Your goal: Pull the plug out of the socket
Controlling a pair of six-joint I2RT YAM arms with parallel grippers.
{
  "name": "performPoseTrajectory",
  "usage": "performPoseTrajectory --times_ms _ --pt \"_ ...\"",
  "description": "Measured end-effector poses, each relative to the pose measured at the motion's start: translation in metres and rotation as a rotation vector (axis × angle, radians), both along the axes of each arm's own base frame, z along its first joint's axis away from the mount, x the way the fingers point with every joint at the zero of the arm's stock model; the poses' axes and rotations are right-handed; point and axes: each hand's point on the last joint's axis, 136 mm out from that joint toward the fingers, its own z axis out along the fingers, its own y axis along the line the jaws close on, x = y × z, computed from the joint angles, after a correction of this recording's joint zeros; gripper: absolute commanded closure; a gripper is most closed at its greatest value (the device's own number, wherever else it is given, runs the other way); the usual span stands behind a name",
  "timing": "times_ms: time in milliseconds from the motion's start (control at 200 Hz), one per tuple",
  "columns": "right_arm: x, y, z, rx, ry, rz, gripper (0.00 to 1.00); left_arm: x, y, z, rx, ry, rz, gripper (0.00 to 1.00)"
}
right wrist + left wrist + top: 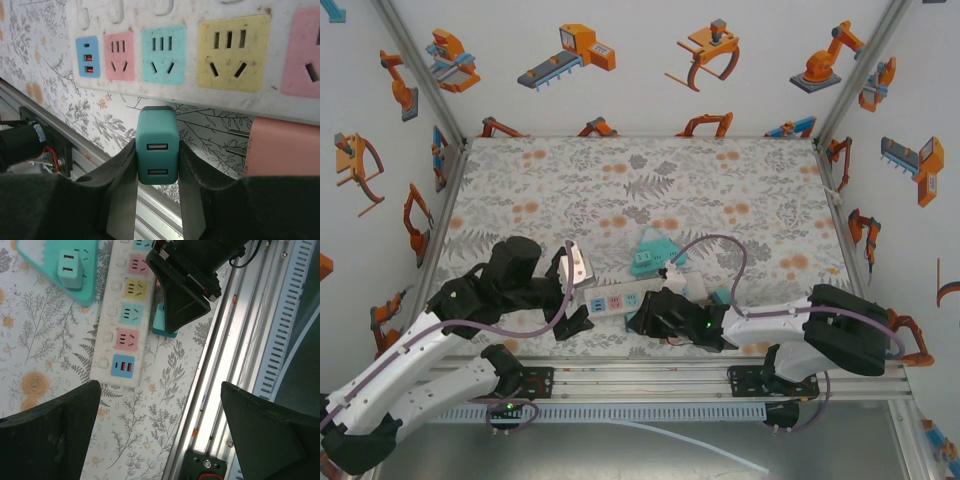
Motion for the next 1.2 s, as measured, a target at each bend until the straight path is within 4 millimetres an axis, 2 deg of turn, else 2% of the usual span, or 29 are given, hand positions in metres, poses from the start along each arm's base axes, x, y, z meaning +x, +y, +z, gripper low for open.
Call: performPoseTrajectory --times_ms 215,356,396,446,696,931,1202 --pt "0.005 0.001 -0.002 0.021 0.014 -0.049 0.59 0.0 0.0 0.002 -0.008 -0.027 -0.009 0.03" --pt "0.009 -0.006 -0.009 -0.008 0.018 -0.093 0.49 0.0 0.0 0.003 -0.01 -0.03 -0.009 0.03" --pt "0.01 -0.006 -0.007 -0.004 0.016 -0.103 0.42 0.001 0.0 0.003 -0.011 -0.031 -0.009 0.03" --pt "0.011 -0.004 -0.004 0.009 0.015 -0.11 0.39 0.001 -0.001 0.004 -0.013 -0.034 -0.008 0.03" --pt "0.012 -0.005 -0.001 0.001 0.014 -0.119 0.35 0.002 0.0 0.003 -0.015 -0.041 -0.003 0.03" --pt "0.01 -0.014 0.001 -0.03 0.021 -0.121 0.34 0.004 0.001 0.0 -0.007 -0.048 0.01 0.03" --pt "0.007 -0.027 0.014 -0.048 0.006 -0.116 0.33 0.011 0.001 -0.002 0.004 -0.054 0.032 0.03"
